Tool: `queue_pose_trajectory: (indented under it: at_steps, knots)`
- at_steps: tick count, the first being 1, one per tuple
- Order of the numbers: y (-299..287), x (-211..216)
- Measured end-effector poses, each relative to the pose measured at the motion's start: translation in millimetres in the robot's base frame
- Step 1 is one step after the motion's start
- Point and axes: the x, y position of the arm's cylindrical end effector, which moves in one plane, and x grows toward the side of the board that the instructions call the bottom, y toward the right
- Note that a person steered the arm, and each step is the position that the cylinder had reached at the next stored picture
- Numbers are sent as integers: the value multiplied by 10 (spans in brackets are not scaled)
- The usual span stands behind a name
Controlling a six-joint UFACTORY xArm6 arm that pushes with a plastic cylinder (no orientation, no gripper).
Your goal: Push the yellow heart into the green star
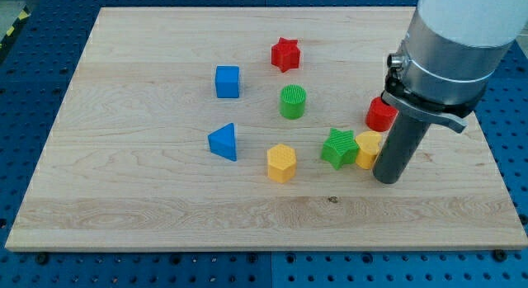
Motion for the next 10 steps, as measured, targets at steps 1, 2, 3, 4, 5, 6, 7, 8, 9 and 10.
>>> queue_pose_trajectory:
  at_steps: [1,2,3,4,5,6,7,8,9,10]
  knots:
    - [-67,-41]
    - [-120,-199]
    - [-149,-344]
    - [-164,-378]
    - [-164,-265]
    - [-164,-130]
    - [-164,-92]
    - [-130,-90]
    - [8,-4]
    - [180,139]
